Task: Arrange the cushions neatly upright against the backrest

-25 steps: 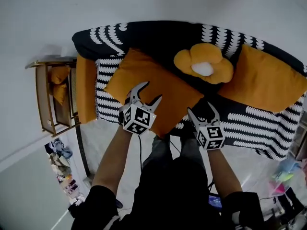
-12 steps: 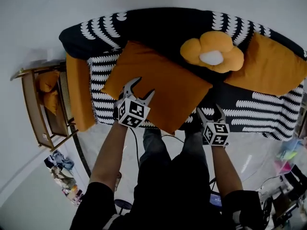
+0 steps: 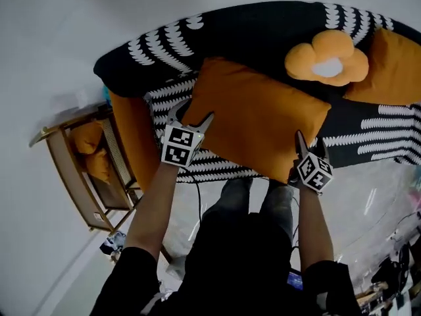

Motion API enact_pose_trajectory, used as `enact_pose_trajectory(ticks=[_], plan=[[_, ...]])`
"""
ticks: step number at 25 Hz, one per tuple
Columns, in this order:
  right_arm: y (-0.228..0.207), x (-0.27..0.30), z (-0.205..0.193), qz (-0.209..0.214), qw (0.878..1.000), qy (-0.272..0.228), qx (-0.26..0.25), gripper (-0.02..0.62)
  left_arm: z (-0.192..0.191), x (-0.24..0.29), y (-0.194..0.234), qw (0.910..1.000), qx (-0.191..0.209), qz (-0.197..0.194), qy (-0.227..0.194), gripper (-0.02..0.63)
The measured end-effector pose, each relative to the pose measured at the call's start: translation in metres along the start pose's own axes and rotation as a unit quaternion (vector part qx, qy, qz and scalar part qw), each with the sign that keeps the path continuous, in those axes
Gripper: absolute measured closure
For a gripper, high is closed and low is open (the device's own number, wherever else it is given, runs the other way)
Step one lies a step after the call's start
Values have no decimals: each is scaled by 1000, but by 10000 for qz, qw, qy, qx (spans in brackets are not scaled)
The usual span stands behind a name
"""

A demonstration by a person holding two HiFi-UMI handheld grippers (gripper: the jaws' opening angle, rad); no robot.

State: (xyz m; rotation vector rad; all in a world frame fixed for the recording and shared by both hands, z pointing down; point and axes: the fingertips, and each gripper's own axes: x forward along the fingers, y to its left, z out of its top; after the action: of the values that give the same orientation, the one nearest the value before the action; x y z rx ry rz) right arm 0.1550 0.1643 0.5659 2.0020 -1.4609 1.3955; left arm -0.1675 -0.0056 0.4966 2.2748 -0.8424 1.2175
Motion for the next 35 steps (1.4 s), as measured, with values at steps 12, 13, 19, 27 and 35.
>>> enact_pose_trajectory(ticks=[12, 13, 19, 27, 35], plan=[[-46, 42, -34, -250, 9967, 589, 499, 116, -50, 86, 40, 9955, -549, -368, 678, 147], [-45, 46, -34, -177, 9968, 603, 502, 112, -54, 91, 43, 9942, -723, -412, 684, 133], [-43, 62, -41, 323, 9949, 787, 542, 107, -70, 113, 40, 9854, -1239, -778, 867, 109], [-35, 74, -44, 684, 9905, 1077, 517, 109, -74, 114, 35, 9825, -1470, -913, 688, 140], [-15, 56, -37, 705, 9938, 794, 325, 314, -63, 98, 16, 9870, -1287, -841, 461, 313]])
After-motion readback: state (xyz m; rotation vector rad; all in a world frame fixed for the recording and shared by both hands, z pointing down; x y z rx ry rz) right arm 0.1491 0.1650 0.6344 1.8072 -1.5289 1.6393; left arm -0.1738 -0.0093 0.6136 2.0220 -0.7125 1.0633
